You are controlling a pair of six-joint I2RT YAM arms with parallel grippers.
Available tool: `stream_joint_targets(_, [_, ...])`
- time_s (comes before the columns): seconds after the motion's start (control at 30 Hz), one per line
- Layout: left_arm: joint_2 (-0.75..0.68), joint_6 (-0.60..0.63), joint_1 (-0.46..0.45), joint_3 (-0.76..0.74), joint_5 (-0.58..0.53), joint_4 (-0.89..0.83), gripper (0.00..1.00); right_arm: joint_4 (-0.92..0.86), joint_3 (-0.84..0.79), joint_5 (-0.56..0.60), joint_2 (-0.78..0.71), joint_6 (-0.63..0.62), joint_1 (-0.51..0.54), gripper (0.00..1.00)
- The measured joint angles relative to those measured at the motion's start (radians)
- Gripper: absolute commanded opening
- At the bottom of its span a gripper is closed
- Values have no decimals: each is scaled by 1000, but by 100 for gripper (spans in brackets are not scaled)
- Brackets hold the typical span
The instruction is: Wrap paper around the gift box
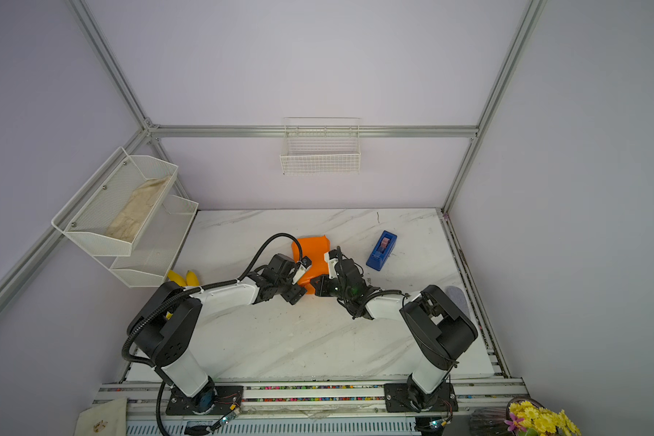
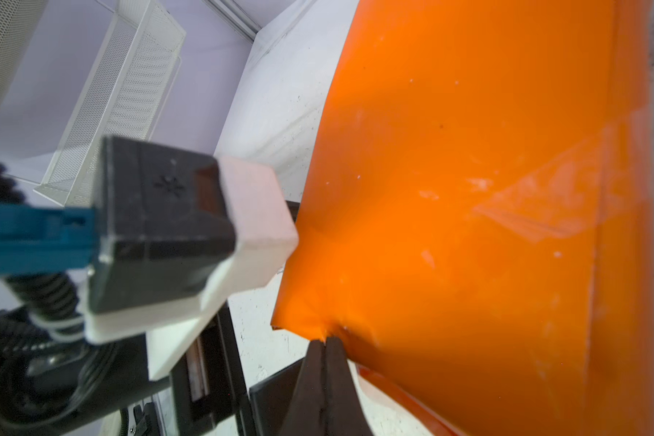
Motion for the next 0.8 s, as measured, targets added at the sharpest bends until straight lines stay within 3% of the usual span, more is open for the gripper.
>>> stream_joint_targets(0.27, [3, -2, 0, 2, -10, -11, 89, -6, 32, 35, 50, -14, 0, 0])
stream_joint_targets(0.6, [6, -26, 0, 3, -58, -30, 88, -32, -33, 36, -114, -18, 0, 0])
stream_joint_targets(0.8, [7, -36, 0, 13, -78, -43, 87, -29, -87, 23, -96, -16, 0, 0])
